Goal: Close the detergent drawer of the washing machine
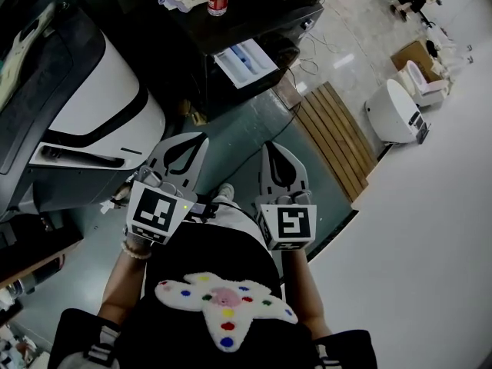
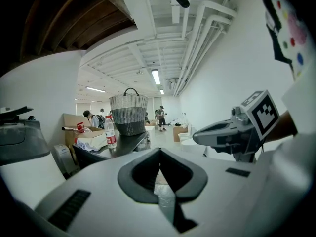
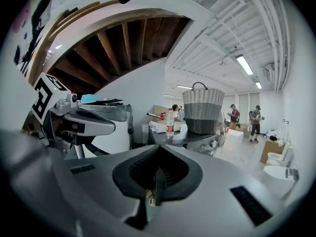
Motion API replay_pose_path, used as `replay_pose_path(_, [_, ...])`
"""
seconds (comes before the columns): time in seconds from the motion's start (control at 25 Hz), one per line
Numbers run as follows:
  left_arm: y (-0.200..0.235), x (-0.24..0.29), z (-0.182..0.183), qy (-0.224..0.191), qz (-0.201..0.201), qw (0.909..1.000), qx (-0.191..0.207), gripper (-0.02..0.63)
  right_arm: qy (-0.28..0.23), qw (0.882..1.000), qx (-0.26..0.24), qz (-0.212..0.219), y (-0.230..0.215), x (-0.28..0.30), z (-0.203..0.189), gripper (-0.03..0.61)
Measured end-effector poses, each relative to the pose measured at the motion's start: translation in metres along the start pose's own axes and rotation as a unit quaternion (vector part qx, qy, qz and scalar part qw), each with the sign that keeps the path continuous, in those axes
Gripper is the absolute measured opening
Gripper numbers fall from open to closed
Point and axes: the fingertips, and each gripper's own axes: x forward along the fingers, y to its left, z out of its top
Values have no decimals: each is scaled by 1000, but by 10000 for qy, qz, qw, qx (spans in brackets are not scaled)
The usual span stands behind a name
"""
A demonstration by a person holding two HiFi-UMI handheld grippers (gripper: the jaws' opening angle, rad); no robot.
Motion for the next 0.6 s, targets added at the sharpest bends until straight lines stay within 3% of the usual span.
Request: replay_pose_path(0.6, [8,62,9,27,442,9990,-44,11,-117,9994,39,338,-58,43,-1,5])
